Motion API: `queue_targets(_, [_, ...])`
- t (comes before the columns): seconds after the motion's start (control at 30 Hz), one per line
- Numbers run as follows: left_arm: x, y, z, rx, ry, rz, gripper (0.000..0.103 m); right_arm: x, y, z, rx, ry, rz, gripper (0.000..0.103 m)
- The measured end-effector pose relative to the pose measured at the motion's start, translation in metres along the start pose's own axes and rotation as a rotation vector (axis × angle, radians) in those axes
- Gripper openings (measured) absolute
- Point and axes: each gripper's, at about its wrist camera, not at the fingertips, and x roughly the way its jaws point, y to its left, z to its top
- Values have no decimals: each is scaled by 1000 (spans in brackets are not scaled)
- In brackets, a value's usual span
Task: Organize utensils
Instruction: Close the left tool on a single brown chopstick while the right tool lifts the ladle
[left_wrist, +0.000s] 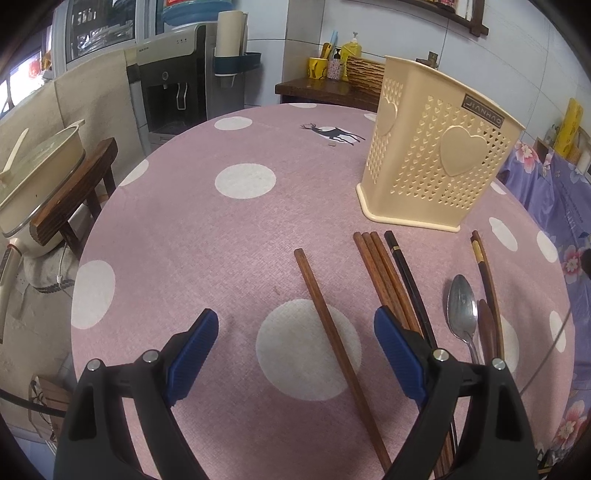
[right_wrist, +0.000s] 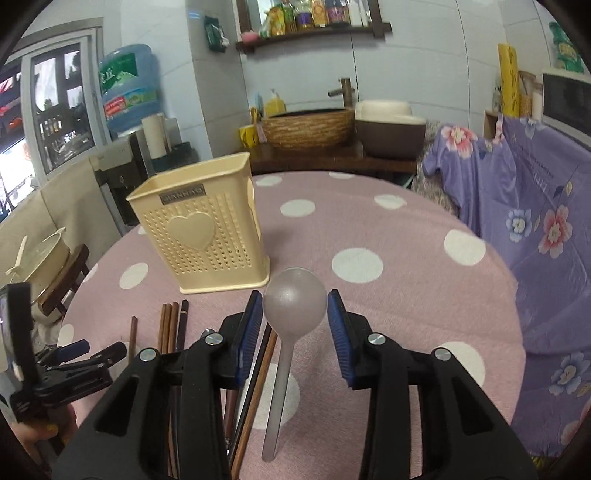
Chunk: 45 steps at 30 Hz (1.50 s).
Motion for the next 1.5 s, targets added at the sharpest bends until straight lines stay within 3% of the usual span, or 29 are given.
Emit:
queue_targets(0.1, [3, -2, 2, -5, 5, 20, 79, -8, 1, -3, -11, -28, -9, 37])
queue_targets(0.2, [8, -7, 5, -6, 23, 55, 67, -14, 4, -5, -32, -57, -14, 37])
queue_targets(0.33, [19, -21, 8, 21, 37, 143, 59, -19, 7, -5, -40, -74, -2, 37])
queue_targets(0.5, [29, -29, 4, 7, 71, 198, 44, -24, 9, -7, -57, -84, 13, 37])
queue_targets(0.87, [35, -43, 9, -10, 67, 199, 12, -28, 6, -8, -58, -99, 42, 37])
queue_targets(1.5, [37, -37, 15, -42, 60, 175, 8, -21, 6, -9, -61, -88, 27, 37])
